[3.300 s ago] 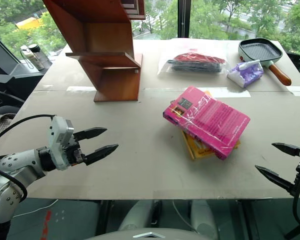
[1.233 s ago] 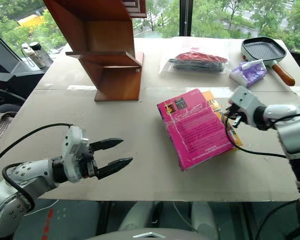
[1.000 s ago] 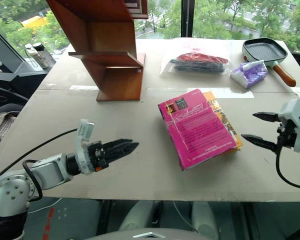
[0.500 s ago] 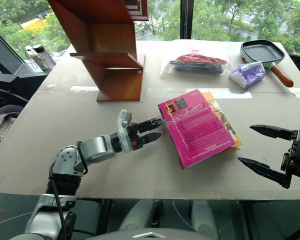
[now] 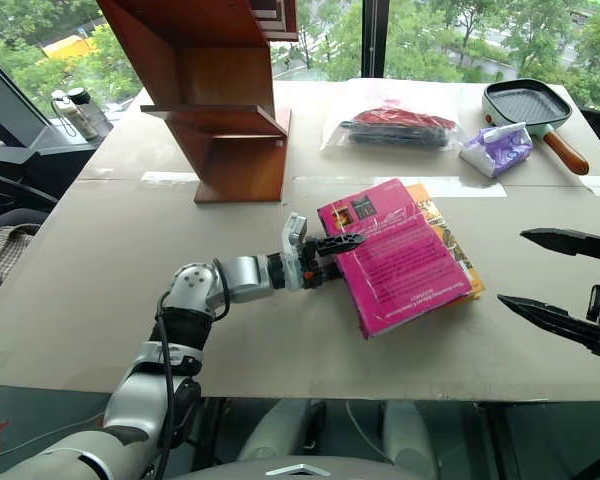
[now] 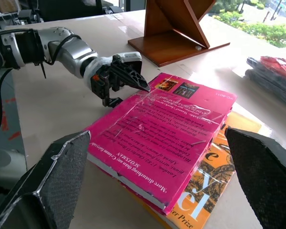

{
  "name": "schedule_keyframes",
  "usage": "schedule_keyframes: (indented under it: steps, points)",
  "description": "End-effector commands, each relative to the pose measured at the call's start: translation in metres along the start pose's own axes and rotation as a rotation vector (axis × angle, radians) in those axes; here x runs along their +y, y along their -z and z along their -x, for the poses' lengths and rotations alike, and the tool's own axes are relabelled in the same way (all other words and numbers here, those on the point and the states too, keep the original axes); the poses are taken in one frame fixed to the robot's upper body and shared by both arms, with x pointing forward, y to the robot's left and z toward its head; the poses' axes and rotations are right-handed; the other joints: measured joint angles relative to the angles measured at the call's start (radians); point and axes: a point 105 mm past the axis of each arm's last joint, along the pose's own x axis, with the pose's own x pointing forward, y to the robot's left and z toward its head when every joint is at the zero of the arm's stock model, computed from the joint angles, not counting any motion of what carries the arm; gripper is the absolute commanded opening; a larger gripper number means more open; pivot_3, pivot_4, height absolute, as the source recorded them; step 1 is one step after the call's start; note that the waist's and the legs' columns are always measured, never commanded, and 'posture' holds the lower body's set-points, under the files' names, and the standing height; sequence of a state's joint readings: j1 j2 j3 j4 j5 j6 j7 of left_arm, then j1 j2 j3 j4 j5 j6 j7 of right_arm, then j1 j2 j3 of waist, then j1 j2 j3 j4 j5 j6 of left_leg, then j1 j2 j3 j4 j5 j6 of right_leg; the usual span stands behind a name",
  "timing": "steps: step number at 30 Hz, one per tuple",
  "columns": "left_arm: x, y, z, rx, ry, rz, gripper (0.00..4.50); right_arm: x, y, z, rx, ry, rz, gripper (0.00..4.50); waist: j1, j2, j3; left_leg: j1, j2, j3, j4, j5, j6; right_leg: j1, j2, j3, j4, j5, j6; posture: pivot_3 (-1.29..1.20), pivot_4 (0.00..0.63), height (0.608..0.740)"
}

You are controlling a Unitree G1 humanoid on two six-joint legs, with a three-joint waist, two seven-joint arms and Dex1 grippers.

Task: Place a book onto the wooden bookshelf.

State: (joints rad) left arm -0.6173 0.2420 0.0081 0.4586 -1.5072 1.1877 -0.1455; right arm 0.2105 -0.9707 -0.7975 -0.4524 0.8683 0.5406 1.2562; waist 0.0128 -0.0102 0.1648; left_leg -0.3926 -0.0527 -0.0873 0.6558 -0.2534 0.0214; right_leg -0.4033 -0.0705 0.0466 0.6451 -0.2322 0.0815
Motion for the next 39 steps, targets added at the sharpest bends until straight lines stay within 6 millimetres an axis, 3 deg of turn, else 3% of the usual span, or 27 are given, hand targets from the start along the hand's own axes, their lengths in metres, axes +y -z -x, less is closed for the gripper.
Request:
schedule_keyframes:
  steps: [1, 7, 9, 14, 18, 21, 24, 29, 36, 39]
  points:
    - [-0.002, 0.001, -0.002, 0.012, 0.037, -0.006, 3.95, 0.000, -0.007, 0.000, -0.007, -0.040, 0.031, 4.50, 0.000, 0.000, 0.000, 0.000, 0.000, 0.000, 0.000, 0.000, 0.000, 0.000, 0.000, 0.000, 0.000, 0.000, 0.000, 0.00, 0.150, 0.740]
    - [0.000, -0.004, 0.003, -0.005, 0.043, -0.020, 1.27, -0.006, -0.006, -0.007, -0.017, -0.061, 0.045, 4.50, 0.001, 0.000, 0.000, 0.000, 0.000, -0.001, 0.000, 0.000, 0.000, 0.000, 0.000, 0.000, 0.000, 0.000, 0.000, 0.00, 0.150, 0.740]
    - [0.000, -0.007, 0.009, -0.021, 0.050, -0.021, 0.63, -0.007, -0.005, -0.009, -0.019, -0.063, 0.045, 4.50, 0.001, 0.000, 0.000, 0.000, 0.001, -0.001, 0.000, 0.000, 0.000, 0.000, 0.000, -0.001, 0.000, 0.000, 0.000, 0.00, 0.150, 0.740]
    - [-0.013, -0.015, 0.035, -0.087, 0.109, -0.097, 0.64, -0.007, 0.001, -0.016, -0.027, -0.070, 0.038, 4.50, -0.015, 0.000, 0.000, 0.000, 0.002, 0.000, 0.000, 0.000, -0.001, 0.000, 0.000, 0.000, 0.000, 0.000, 0.000, 0.00, 0.150, 0.740]
    - [-0.050, -0.028, 0.084, -0.178, 0.123, -0.323, 0.64, -0.009, 0.001, -0.021, -0.061, -0.070, 0.036, 4.50, -0.023, -0.001, 0.001, -0.004, 0.002, 0.000, 0.000, 0.001, -0.001, -0.004, 0.000, 0.000, 0.000, 0.000, 0.000, 0.00, 0.150, 0.740]
    - [-0.077, -0.038, 0.104, -0.206, 0.034, -0.561, 0.64, -0.015, 0.000, -0.026, -0.091, -0.056, 0.036, 4.50, -0.023, -0.002, 0.001, -0.005, 0.002, -0.001, 0.000, 0.001, -0.002, -0.006, 0.000, 0.000, 0.001, 0.000, 0.000, 0.00, 0.150, 0.740]
    - [-0.111, -0.039, 0.101, -0.147, -0.122, -1.054, 0.64, -0.021, 0.002, -0.031, -0.119, -0.049, 0.029, 4.50, -0.010, -0.003, 0.002, -0.005, 0.001, 0.000, 0.000, 0.001, -0.002, -0.005, -0.001, 0.000, 0.000, 0.000, 0.000, 0.00, 0.150, 0.740]
    - [-0.193, -0.055, 0.088, -0.167, -0.215, -1.869, 0.64, -0.036, 0.001, -0.037, -0.170, -0.021, 0.040, 4.50, 0.010, -0.004, 0.003, -0.007, 0.000, 0.000, -0.001, 0.001, -0.002, -0.004, -0.001, -0.001, -0.004, 0.000, 0.000, 0.00, 0.150, 0.740]
    - [-0.263, -0.077, 0.080, -0.150, -0.428, -2.525, 0.64, -0.058, -0.002, -0.035, -0.211, 0.039, 0.071, 4.50, -0.005, -0.004, 0.004, -0.008, 0.001, 0.002, -0.004, 0.001, -0.002, -0.006, 0.000, 0.001, -0.006, 0.000, 0.000, 0.00, 0.150, 0.740]
    - [-0.267, -0.091, 0.084, 0.025, -0.572, -2.679, 0.64, -0.065, -0.001, -0.037, -0.222, 0.053, 0.103, 4.50, -0.016, -0.006, 0.007, -0.008, 0.001, 0.003, -0.004, 0.001, -0.001, -0.007, 0.001, 0.001, -0.005, 0.000, 0.000, 0.00, 0.150, 0.740]
